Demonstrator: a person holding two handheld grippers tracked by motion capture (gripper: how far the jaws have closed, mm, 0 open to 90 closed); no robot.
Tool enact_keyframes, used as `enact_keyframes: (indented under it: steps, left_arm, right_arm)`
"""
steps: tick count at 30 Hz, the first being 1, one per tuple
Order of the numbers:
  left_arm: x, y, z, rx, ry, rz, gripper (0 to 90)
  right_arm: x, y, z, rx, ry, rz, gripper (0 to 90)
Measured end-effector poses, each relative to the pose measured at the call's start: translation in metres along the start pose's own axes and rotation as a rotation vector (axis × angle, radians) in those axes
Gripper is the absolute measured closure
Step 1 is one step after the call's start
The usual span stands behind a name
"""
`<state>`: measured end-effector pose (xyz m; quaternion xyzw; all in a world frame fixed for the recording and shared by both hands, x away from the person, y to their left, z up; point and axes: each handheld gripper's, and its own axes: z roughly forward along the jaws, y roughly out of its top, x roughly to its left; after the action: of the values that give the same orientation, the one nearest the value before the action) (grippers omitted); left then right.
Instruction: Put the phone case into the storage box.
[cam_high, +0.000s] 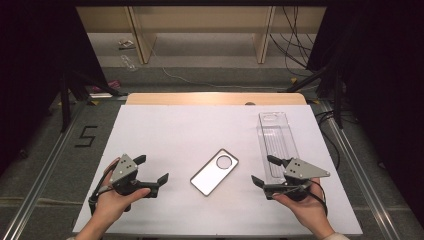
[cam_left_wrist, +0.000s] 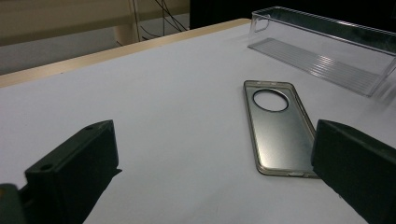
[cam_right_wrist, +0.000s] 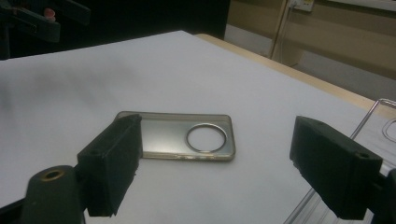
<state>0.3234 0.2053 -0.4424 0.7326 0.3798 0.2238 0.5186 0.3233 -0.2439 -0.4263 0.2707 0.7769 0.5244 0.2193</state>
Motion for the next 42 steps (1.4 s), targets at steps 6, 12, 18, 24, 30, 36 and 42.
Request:
enact_keyframes:
  steps: [6,12,18,24,30,36,42]
  left_arm:
    - [0.000,0.000,0.000,-0.002,0.002,0.006,0.5]
    - [0.000,0.000,0.000,-0.001,0.004,0.008,0.5]
    - [-0.001,0.000,0.001,-0.002,0.004,0.009,0.6]
    - [-0.001,0.000,0.001,-0.002,0.002,0.008,0.9]
    - [0.000,0.000,0.001,0.001,0.002,0.006,1.0]
    - [0.000,0.000,0.001,0.000,0.000,0.006,1.2]
    - [0.000,0.000,0.001,0.001,-0.002,0.006,1.2]
  right_arm:
    - [0.001,0.001,0.000,-0.003,-0.002,-0.004,18.6]
    - [0.005,0.005,0.003,-0.005,-0.002,-0.010,31.7]
    - [0.024,0.018,0.029,0.039,0.050,-0.062,63.6]
    - [0.047,0.026,0.064,0.163,0.149,-0.070,87.0]
    - [0.066,0.030,0.095,0.270,0.197,-0.091,90.0]
    - [0.077,0.028,0.124,0.364,0.201,-0.077,90.0]
    - [0.089,0.021,0.145,0.467,0.204,-0.081,90.0]
